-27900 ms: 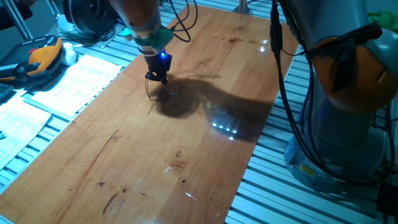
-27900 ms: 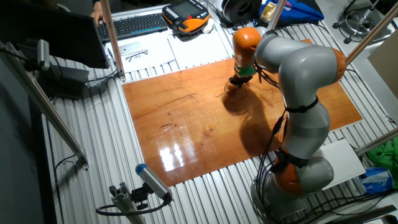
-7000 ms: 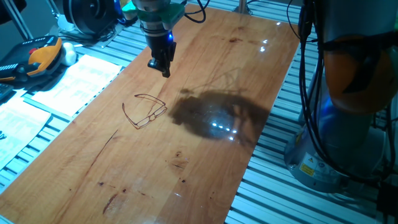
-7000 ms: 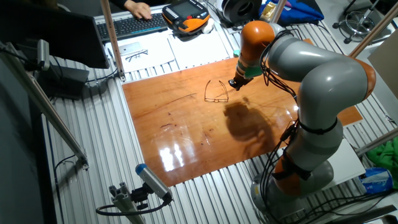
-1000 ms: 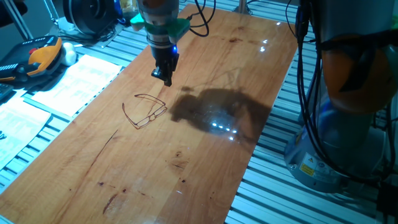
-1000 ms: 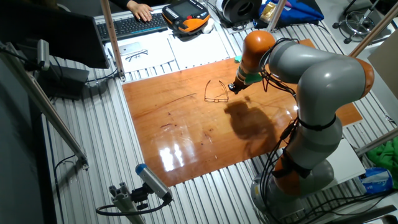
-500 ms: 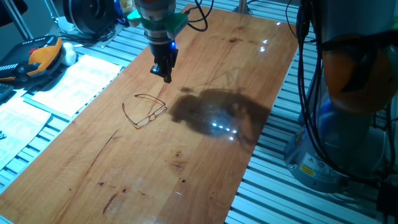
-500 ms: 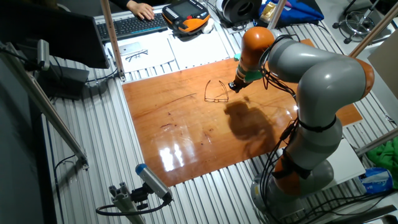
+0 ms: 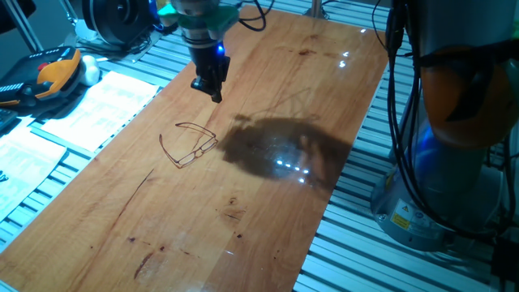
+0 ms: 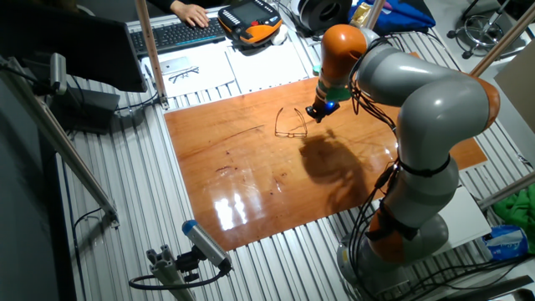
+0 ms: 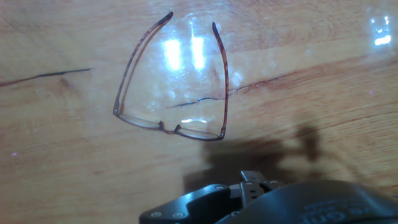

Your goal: Unfold the leg of the glasses (with one hand)

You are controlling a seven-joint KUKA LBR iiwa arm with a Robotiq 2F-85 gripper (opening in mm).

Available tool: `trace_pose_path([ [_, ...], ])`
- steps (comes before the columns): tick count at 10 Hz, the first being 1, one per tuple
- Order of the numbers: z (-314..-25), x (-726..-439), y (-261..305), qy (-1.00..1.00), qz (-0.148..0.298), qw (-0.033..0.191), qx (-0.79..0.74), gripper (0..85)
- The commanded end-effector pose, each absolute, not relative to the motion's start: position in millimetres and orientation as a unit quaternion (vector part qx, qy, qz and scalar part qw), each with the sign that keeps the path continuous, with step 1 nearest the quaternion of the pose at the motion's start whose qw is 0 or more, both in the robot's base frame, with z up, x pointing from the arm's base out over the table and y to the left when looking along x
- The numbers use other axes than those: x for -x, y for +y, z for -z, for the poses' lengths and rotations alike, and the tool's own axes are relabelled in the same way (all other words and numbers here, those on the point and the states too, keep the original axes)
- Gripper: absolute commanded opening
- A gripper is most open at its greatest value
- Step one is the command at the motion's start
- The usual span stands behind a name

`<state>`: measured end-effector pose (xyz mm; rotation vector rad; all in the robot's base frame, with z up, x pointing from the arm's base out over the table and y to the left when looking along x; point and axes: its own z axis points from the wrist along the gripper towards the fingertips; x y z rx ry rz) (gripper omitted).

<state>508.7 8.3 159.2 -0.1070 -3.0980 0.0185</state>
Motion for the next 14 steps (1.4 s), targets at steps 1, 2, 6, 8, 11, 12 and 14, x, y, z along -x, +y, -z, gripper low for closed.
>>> trace_pose_path([
  [1, -159.3, -508.6, 8.3, -0.999, -0.007, 0.019, 0.034, 0.0],
  [2, -158.4, -509.5, 9.1, -0.999, -0.009, 0.017, 0.034, 0.0],
  [6, -158.4, -508.8, 8.8, -0.999, -0.010, 0.014, 0.029, 0.0],
  [8, -158.2, -508.9, 8.9, -0.999, -0.011, 0.013, 0.027, 0.0],
  [11, -157.8, -509.5, 8.5, -1.000, -0.013, 0.011, 0.026, 0.0],
  [12, -157.8, -509.6, 8.2, -1.000, -0.013, 0.011, 0.026, 0.0],
  [14, -157.8, -509.5, 7.9, -1.000, -0.013, 0.010, 0.025, 0.0],
])
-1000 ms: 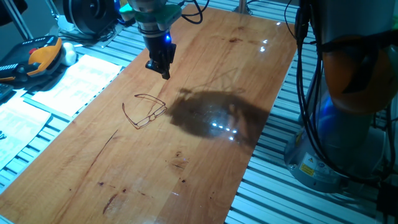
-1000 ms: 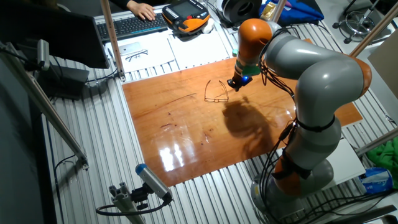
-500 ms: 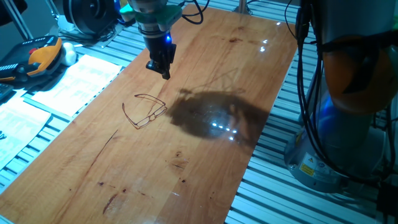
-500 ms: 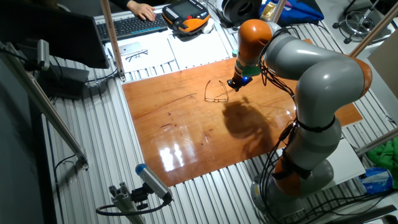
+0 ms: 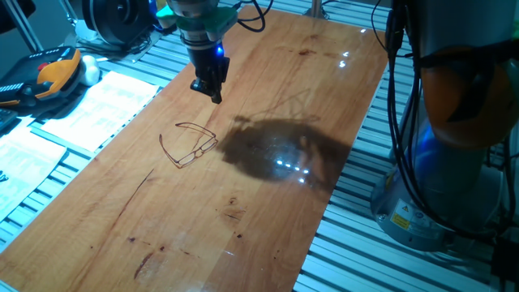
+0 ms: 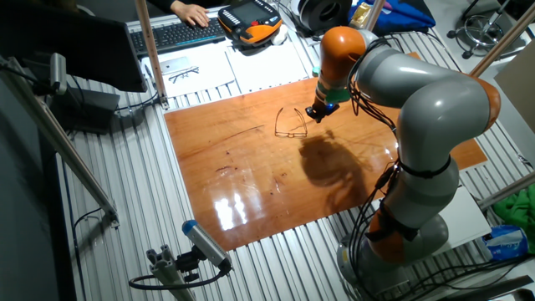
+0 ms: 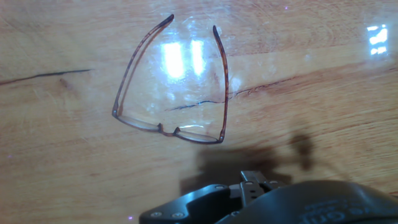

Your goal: Unfold the leg of the glasses (with one hand)

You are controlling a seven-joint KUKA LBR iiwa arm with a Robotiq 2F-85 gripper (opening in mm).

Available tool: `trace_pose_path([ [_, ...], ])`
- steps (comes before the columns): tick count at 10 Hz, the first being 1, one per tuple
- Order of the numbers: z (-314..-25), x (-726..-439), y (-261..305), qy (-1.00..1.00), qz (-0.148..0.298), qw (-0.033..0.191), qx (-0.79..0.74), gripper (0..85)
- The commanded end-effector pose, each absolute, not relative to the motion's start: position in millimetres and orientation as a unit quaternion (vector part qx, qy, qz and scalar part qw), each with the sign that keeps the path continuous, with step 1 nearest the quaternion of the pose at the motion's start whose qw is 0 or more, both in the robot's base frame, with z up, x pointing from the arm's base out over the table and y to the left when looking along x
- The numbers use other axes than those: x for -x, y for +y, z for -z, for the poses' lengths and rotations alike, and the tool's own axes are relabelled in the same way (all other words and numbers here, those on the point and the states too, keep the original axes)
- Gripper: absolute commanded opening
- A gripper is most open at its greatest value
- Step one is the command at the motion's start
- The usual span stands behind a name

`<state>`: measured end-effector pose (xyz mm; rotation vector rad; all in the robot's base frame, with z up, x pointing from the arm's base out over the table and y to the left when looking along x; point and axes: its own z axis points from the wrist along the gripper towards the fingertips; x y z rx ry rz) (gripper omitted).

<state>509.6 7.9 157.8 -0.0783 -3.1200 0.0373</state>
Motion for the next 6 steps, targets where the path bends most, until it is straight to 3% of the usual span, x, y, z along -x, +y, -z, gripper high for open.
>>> trace_pose_path([
  [1, -157.8, -509.6, 7.8, -1.000, -0.012, 0.010, 0.025, 0.0],
  [6, -157.4, -510.3, 7.4, -1.000, -0.010, 0.009, 0.024, 0.0],
])
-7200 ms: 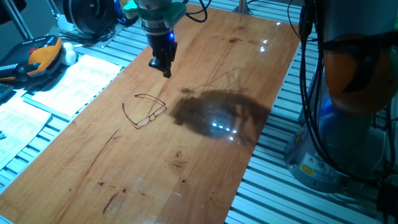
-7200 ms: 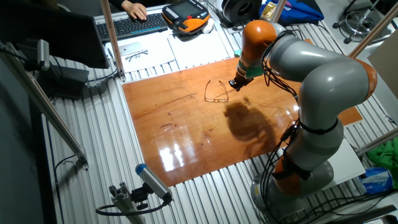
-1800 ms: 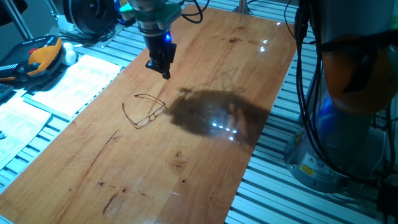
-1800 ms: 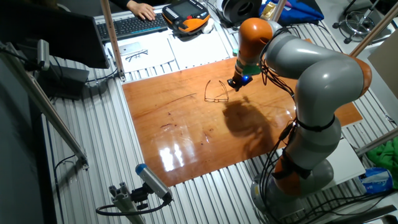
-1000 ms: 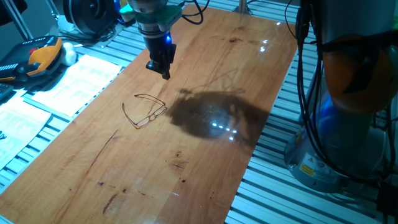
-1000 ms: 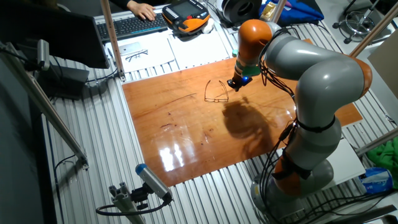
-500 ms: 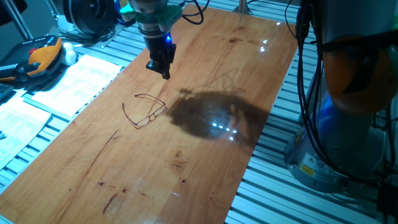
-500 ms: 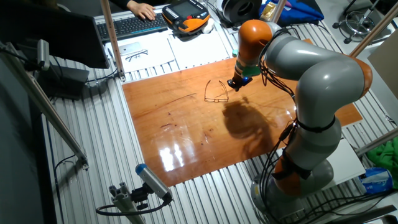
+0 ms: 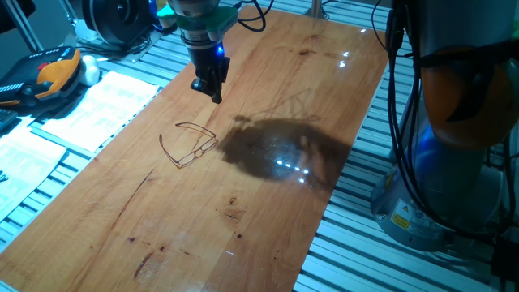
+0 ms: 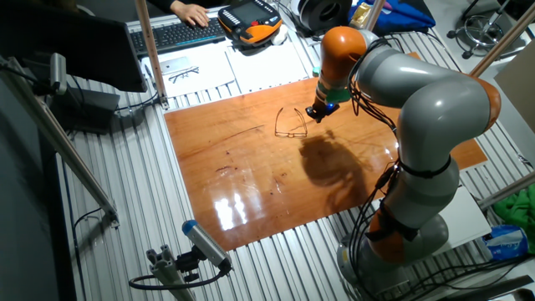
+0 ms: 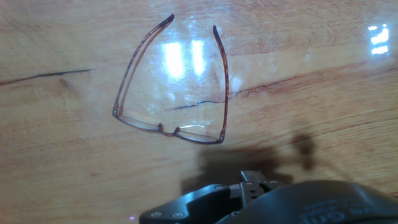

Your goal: Unfold the leg of the glasses (with one hand)

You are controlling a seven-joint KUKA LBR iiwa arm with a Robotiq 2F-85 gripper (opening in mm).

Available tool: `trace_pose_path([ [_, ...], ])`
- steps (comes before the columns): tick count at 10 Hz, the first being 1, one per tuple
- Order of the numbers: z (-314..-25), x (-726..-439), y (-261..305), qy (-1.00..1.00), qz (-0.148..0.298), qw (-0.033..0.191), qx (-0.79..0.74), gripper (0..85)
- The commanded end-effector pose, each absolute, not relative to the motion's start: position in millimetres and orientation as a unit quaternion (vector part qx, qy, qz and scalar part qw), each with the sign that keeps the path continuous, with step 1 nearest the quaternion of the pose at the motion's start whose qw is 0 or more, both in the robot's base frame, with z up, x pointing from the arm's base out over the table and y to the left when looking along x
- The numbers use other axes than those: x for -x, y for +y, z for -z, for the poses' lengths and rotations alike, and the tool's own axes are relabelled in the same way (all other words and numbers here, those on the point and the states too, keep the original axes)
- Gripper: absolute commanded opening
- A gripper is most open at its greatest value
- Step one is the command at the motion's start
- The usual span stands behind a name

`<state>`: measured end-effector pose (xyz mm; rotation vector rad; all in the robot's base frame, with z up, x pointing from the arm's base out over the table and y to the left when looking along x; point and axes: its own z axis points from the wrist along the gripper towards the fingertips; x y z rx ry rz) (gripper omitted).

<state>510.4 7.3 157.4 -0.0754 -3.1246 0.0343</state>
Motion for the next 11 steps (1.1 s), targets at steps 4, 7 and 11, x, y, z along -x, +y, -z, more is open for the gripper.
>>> trace_pose_path([
  [4, -158.3, -509.4, 7.3, -1.000, -0.011, 0.009, 0.024, 0.0],
  [7, -157.7, -510.5, 5.8, -1.000, -0.013, 0.005, 0.023, 0.0],
  [11, -157.1, -510.6, 6.0, -1.000, -0.012, 0.004, 0.020, 0.0],
])
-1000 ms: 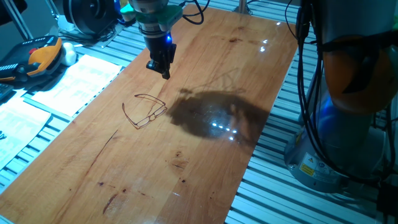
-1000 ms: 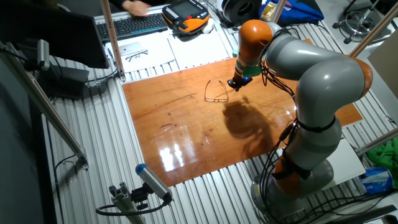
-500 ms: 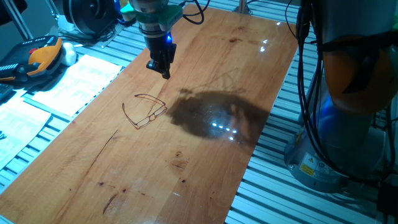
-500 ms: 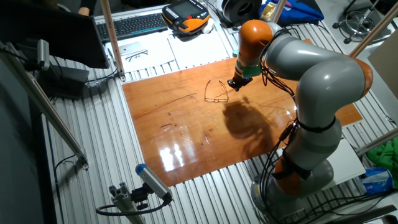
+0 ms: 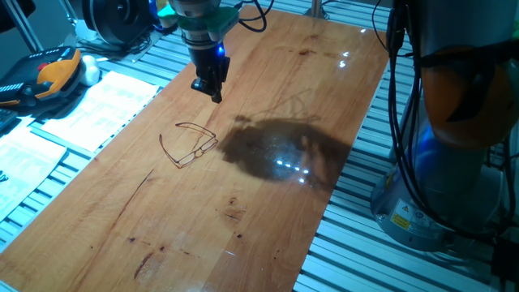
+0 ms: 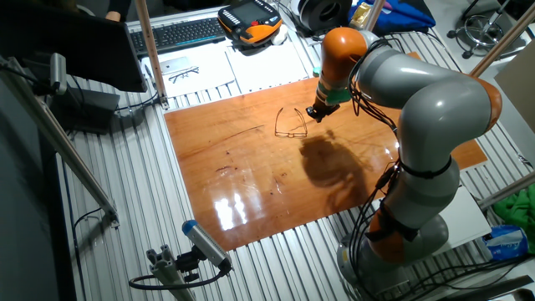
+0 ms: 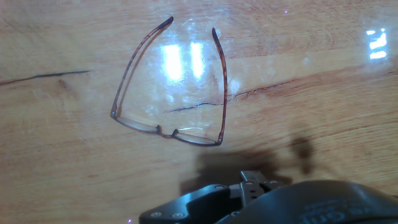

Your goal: Unfold the leg of the glasses (with one hand)

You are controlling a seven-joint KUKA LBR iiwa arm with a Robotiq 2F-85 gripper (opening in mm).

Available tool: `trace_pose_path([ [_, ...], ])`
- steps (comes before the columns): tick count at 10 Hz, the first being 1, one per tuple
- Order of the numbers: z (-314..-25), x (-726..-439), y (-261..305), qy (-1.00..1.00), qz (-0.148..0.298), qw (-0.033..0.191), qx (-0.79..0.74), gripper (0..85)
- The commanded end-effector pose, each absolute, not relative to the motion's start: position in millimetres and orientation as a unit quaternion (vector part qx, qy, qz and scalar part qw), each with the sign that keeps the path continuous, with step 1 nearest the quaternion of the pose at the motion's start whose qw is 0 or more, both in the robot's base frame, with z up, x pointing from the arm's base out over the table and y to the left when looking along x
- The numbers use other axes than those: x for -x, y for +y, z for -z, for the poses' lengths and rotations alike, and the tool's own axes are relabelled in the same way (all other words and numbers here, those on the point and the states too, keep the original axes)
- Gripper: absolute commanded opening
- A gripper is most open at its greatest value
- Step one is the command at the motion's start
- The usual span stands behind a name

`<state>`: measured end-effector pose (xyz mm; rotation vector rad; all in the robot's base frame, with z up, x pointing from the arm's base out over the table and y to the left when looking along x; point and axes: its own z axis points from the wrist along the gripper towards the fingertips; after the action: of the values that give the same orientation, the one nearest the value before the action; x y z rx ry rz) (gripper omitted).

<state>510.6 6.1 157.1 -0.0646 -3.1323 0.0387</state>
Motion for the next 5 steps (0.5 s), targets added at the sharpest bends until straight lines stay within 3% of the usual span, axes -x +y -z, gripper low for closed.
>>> trace_pose_path([
  [1, -156.9, -510.9, 6.2, -1.000, -0.014, 0.003, 0.020, 0.0],
  [5, -156.9, -510.7, 6.2, -1.000, -0.015, 0.003, 0.017, 0.0],
])
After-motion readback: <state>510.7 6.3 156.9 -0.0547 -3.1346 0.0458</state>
